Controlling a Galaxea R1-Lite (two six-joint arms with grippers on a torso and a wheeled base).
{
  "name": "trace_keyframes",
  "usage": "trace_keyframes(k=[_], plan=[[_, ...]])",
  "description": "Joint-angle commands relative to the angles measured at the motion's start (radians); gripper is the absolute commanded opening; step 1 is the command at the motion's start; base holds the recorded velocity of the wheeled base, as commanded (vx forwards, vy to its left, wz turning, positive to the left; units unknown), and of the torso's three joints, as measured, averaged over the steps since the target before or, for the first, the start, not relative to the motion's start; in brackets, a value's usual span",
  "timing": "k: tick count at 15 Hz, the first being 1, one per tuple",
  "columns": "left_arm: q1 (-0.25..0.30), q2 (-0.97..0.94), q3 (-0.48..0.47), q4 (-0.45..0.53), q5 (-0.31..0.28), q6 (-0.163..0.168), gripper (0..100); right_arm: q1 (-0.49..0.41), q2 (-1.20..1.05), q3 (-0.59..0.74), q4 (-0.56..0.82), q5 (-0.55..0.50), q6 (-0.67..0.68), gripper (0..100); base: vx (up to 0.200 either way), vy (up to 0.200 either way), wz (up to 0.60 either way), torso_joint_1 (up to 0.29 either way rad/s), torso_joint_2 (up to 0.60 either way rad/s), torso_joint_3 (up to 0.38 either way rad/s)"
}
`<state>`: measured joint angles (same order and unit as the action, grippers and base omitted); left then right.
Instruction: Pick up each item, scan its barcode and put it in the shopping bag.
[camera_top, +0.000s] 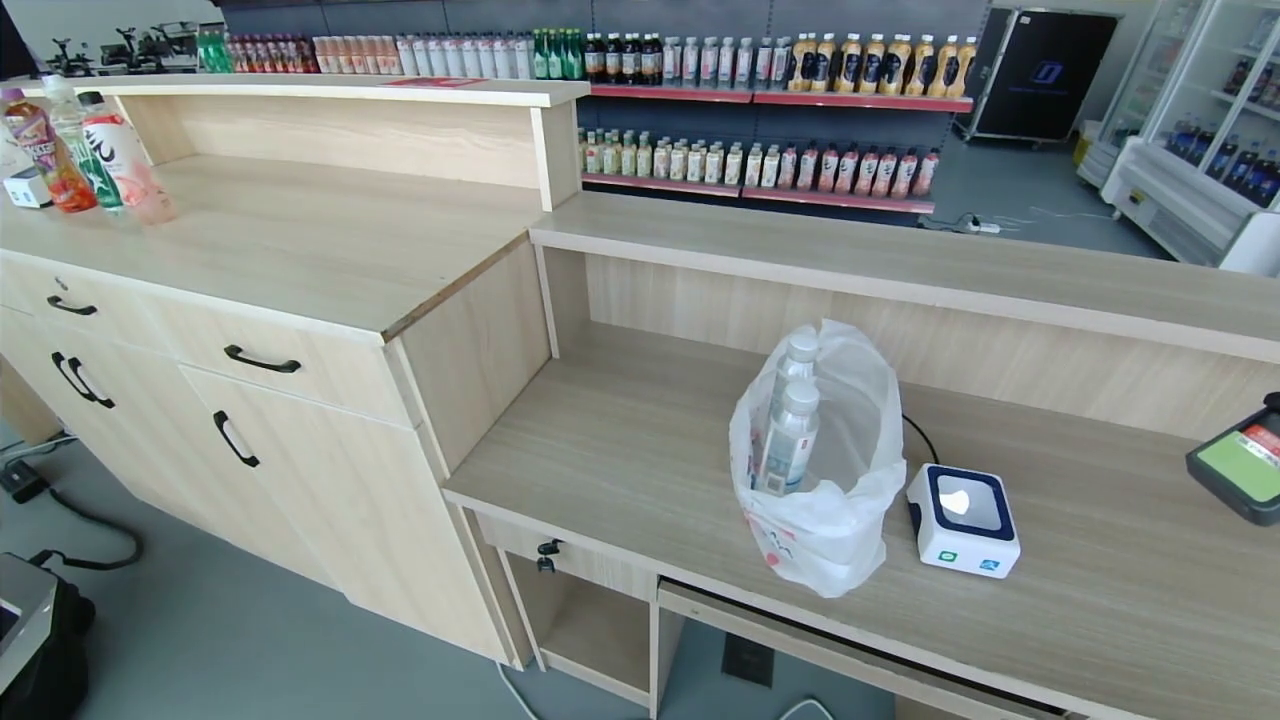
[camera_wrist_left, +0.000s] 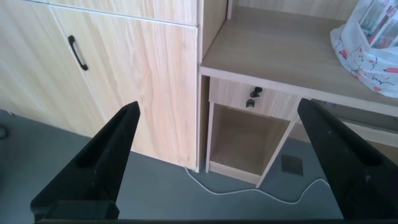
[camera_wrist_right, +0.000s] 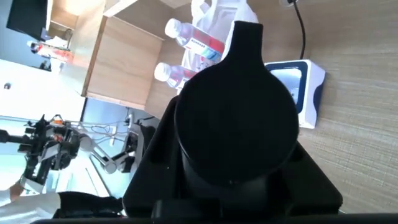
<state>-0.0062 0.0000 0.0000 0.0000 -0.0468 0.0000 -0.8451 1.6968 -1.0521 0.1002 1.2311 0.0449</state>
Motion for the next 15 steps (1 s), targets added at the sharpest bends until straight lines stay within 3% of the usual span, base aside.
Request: trace_keyframes(k=[1, 6, 15], plan=[[0.0, 0.002, 0.0, 0.0, -0.001, 0.0, 100, -0.029, 0.072, -0.009, 0.001, 0.008, -0.022, 0, 0.0, 0.0, 0.0, 0.0, 0.0, 0.0], [0.0, 0.002, 0.0, 0.0, -0.001, 0.0, 100, -0.04, 0.119, -0.035, -0.001, 0.084, -0.026, 0, 0.0, 0.0, 0.0, 0.0, 0.0, 0.0], [0.0, 0.002, 0.0, 0.0, 0.001, 0.0, 100, -0.032, 0.156, -0.022, 0.001, 0.082, -0.089, 0, 0.0, 0.0, 0.0, 0.0, 0.0, 0.0]])
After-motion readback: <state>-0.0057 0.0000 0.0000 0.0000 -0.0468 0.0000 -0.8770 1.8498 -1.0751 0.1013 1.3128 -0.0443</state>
